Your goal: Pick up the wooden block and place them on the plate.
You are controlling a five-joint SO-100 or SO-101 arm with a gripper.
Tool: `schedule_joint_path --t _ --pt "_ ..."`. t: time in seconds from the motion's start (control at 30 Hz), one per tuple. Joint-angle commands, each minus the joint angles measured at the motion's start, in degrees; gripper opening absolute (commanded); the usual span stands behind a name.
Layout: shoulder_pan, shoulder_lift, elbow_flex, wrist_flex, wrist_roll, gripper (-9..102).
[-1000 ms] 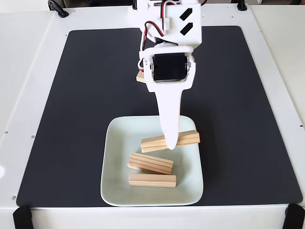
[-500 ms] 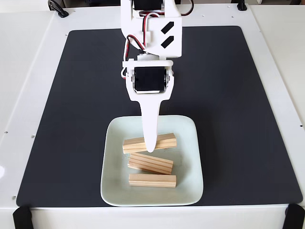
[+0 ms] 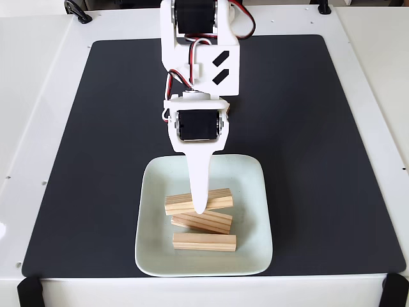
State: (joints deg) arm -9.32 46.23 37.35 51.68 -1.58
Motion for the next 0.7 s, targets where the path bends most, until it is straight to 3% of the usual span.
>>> schedule_joint_path --t 0.0,0.53,0.67 --pt "-0.26 0.62 -4.13 -0.35 -0.18 -1" --pt "-0.53 -0.62 -4.22 -0.35 -0.18 0" --pt "-0.44 -0.62 -4.04 -0.35 -0.18 14"
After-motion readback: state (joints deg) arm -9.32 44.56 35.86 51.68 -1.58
